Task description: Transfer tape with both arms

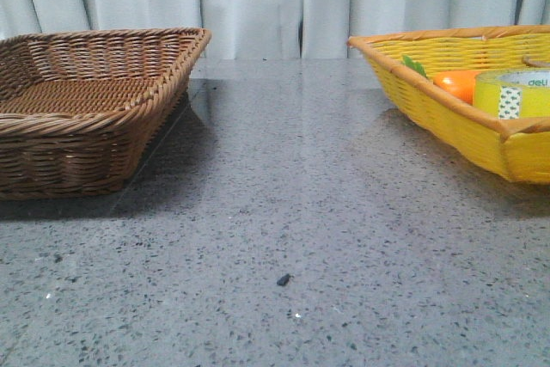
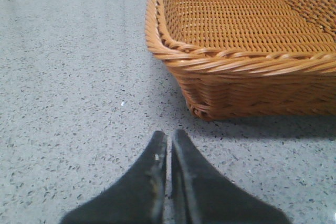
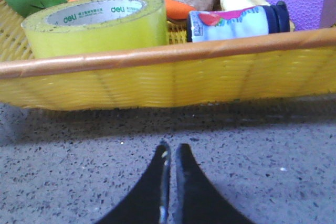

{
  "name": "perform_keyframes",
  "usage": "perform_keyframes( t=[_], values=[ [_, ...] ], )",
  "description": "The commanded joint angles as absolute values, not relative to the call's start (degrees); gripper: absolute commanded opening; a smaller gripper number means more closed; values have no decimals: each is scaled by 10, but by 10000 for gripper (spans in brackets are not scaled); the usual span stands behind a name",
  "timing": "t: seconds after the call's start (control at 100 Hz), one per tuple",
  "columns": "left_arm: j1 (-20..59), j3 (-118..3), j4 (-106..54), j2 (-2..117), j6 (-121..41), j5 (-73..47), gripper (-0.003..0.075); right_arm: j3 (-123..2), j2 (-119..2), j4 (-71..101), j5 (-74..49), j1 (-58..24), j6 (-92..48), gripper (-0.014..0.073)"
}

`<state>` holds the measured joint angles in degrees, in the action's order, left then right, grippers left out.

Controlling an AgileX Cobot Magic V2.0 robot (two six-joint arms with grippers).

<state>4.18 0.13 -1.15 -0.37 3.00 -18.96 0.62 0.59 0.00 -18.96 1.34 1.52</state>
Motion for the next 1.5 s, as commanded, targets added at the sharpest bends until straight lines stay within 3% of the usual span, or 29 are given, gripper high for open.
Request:
perform_keyframes(
  t=[0.0, 1.26, 1.49],
  values=[
    [40, 7, -11, -20, 36, -159, -21, 18, 18, 0, -180, 12, 11, -74],
    [40, 7, -25, -20, 36, -141, -21, 18, 18, 0, -179, 12, 11, -74],
    [40, 7, -28, -20, 36, -125, -21, 18, 18, 0, -130, 12, 11, -74]
  ],
)
